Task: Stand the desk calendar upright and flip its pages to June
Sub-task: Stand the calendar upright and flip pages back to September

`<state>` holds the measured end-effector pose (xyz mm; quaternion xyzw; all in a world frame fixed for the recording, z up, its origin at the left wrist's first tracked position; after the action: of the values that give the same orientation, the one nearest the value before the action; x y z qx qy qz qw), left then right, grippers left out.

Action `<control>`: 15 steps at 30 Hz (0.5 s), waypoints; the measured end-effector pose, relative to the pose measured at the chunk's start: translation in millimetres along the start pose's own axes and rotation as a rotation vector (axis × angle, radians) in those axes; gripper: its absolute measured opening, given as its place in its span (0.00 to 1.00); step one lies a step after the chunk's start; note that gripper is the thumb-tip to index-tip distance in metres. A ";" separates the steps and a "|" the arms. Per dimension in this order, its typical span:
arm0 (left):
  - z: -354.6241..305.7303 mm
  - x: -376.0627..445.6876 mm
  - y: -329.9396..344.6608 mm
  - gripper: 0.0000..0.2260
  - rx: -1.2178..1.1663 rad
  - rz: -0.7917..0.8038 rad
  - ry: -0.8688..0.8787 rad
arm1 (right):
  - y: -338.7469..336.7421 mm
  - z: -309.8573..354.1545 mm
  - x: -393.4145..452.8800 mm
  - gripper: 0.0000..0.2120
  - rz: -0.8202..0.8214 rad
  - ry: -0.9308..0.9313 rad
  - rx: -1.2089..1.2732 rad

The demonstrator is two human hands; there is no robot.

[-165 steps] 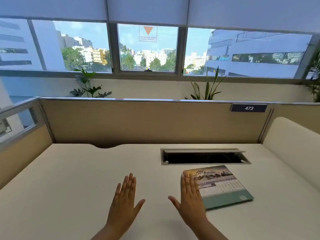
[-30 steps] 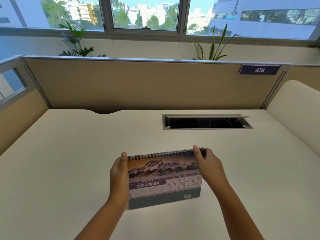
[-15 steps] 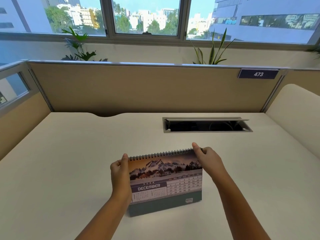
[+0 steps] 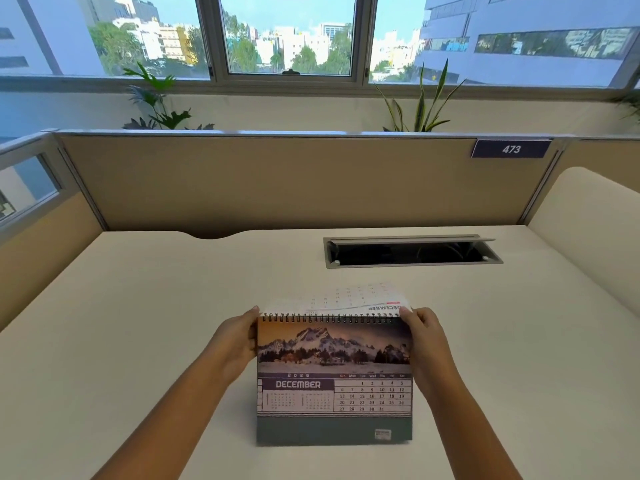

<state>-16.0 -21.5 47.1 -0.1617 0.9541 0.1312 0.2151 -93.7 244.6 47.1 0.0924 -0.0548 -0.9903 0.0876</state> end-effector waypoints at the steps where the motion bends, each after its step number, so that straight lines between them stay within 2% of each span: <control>1: -2.2 1.2 0.2 0.12 -0.029 -0.006 -0.017 | 0.4 0.7 -0.2 0.09 0.017 -0.011 0.013; 4: -10.7 2.6 2.4 0.11 -0.107 0.013 -0.007 | 0.3 6.1 0.1 0.09 0.062 -0.080 0.017; 10: -25.4 3.5 5.6 0.12 -0.128 0.128 0.178 | -3.0 19.6 5.1 0.08 0.040 -0.233 -0.066; 15: -14.5 4.5 5.2 0.11 -0.189 0.169 0.208 | -1.9 13.9 7.6 0.08 0.030 -0.221 -0.148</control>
<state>-27.1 -22.5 58.6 -0.1131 0.9649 0.2203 0.0872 -104.0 246.4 59.1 -0.0249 0.0076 -0.9944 0.1026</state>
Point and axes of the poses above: each hand's wrist, its own x-axis towards the middle knuckle, its own y-axis out of the palm, z = x × y, the point moved 4 cm from there along x, towards the middle knuckle, and after that the axes turned 9 degrees about z, right-handed, at the moved point
